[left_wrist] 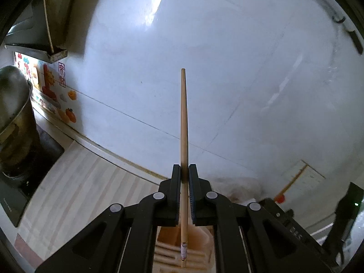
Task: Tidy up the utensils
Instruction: 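Lift both held chopsticks and carry them over the pink holder, tips down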
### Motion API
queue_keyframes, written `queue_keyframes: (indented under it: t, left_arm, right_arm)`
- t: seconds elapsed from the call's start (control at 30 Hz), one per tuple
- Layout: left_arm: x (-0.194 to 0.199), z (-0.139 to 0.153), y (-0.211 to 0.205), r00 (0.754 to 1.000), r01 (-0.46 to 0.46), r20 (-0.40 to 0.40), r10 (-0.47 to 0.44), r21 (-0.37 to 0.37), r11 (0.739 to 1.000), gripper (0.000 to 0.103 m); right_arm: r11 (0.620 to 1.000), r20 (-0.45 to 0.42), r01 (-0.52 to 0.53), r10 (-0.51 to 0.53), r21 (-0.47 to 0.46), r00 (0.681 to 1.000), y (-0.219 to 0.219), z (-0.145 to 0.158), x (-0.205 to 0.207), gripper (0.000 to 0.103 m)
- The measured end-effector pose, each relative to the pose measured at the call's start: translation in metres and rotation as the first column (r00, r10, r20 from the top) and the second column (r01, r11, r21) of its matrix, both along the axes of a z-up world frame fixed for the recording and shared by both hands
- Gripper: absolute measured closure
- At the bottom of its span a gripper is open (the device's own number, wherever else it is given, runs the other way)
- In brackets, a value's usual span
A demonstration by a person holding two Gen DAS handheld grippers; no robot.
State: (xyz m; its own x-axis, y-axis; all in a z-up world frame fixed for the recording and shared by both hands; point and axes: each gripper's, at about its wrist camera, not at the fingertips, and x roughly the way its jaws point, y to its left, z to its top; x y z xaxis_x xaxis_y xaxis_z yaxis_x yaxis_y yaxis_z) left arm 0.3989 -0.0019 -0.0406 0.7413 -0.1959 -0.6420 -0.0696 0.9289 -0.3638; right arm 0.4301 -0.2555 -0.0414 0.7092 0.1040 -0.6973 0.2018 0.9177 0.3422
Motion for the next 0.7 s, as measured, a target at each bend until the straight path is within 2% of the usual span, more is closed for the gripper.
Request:
queue_keyframes:
  t: [0.1,0.33,0.5,0.7]
  left_arm:
    - [0.012,-0.017,-0.005,1.000,-0.004,0.001,0.004,0.023,1.000,0.098]
    - [0.026,-0.049,-0.013,0.999,0.019,-0.029,-0.017,0.074,0.997,0.098]
    - [0.027,-0.055,-0.014,0.999,0.028,-0.029,-0.026,0.099,0.995,0.098]
    - [0.033,-0.045,-0.012,1.000,0.022,-0.002,-0.022,0.095,0.995,0.098]
  right_arm:
    - [0.999,-0.008,-0.001,0.002,0.032,1.000,0.004,-0.015,0.013,0.096]
    - [1.000,-0.013,-0.026,0.026,0.018,1.000,0.011,-0.034,0.021,0.096]
    - [0.998,-0.028,-0.070,0.070,0.003,0.997,0.018,-0.048,0.017,0.096]
    - [0.996,-0.038,-0.089,0.089,-0.003,0.995,0.024,-0.053,0.012,0.096]
